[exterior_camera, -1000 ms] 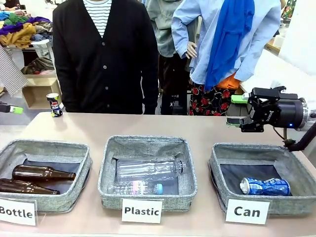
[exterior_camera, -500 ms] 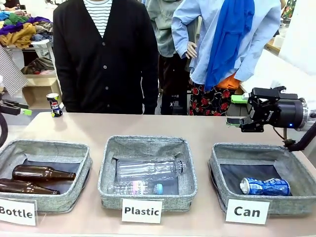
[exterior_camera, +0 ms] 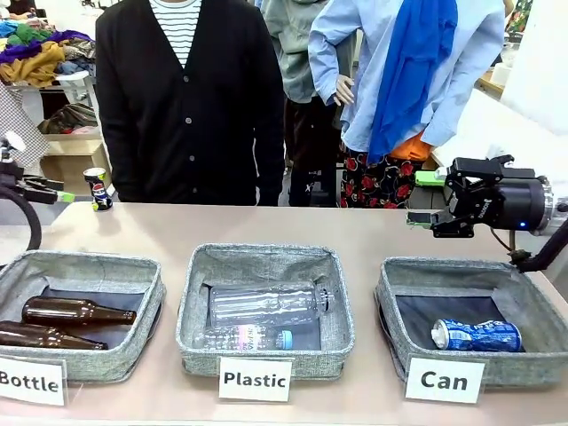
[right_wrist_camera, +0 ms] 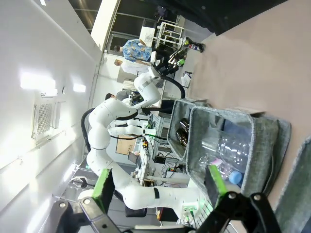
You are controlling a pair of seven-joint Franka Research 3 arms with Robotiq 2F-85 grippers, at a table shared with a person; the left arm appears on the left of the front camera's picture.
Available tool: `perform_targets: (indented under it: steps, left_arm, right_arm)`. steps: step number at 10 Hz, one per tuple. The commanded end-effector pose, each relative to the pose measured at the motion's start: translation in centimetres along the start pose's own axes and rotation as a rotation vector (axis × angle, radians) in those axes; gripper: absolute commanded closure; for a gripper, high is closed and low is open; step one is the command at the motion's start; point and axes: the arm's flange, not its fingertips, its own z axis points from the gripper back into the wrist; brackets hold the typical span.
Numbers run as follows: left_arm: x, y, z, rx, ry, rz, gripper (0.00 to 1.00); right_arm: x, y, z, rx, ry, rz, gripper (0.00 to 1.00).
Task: Sort the can waste into the basket.
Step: Pick up the can waste from the table and place it in the right Fabric basket.
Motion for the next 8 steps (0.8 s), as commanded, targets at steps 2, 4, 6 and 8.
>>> perform_targets:
  steps: [2,4,6,8]
  left_arm:
    - [0.0,0.5,-2.4,0.022,-0.011,-0.04,0.0]
    - [-0.2,0.8,-3.7,0.008,-0.017,-0.026,0.0]
    - [-0.3,1.3,-5.0,0.0,-0.055,-0.023,0.0]
    - [-0.2,1.8,-6.2,-0.012,-0.08,-0.022,0.0]
  right_arm:
    - [0.0,0.4,-0.1,0.005,-0.001,-0.021,0.0]
    - [0.0,0.4,-0.1,0.005,-0.001,-0.021,0.0]
    - [0.0,0.4,-0.1,0.005,-0.001,-0.021,0.0]
    - [0.0,0.4,-0.1,0.005,-0.001,-0.021,0.0]
